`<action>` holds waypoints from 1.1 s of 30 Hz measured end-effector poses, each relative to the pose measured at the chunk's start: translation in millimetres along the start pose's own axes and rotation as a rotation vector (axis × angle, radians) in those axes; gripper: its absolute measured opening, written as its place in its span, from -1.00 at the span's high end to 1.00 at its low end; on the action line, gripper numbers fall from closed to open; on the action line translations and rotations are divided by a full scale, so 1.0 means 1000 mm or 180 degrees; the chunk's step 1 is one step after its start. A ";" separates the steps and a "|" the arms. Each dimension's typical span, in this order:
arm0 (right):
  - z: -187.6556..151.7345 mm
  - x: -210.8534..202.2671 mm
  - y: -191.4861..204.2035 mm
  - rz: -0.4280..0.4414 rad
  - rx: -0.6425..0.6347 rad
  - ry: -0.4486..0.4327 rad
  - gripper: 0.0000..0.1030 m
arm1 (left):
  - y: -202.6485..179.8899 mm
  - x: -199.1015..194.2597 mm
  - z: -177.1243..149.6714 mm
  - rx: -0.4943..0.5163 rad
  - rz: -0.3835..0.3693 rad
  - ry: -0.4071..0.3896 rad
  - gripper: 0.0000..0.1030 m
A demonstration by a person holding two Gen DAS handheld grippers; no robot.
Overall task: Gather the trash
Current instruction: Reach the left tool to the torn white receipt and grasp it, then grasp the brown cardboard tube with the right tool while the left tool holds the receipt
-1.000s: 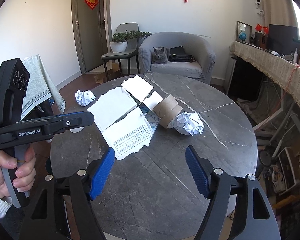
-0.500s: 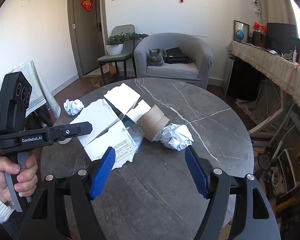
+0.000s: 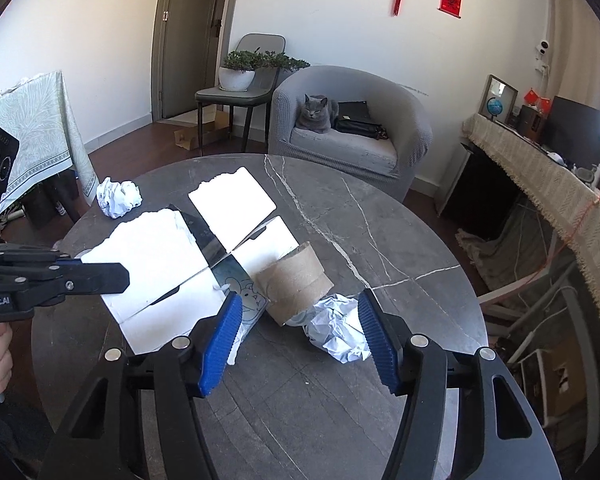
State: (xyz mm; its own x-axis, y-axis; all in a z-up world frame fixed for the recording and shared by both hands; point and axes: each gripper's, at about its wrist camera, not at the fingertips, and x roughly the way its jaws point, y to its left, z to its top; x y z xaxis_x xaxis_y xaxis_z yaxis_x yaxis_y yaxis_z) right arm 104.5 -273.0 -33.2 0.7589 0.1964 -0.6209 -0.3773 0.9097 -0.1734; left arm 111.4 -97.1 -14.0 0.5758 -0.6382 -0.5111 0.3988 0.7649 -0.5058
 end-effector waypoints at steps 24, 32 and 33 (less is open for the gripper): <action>0.019 0.055 -0.021 0.0390 -0.0071 0.0186 -0.09 | 0.008 -0.001 0.003 -0.0097 -0.0319 0.0196 0.94; 0.026 0.058 -0.014 0.0397 -0.0081 0.0160 0.14 | 0.009 -0.004 -0.001 -0.0041 -0.0300 0.0224 0.94; 0.026 0.059 -0.013 0.0405 -0.0078 0.0167 0.15 | 0.010 -0.005 -0.001 -0.0035 -0.0294 0.0223 0.94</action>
State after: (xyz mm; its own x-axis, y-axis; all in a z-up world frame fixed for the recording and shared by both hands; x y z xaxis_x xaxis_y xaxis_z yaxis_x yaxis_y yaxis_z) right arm 168.0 -263.9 -47.0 0.6755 0.2895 -0.6781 -0.4820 0.8693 -0.1090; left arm 111.8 -86.8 -17.0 0.4854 -0.7108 -0.5091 0.4397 0.7018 -0.5606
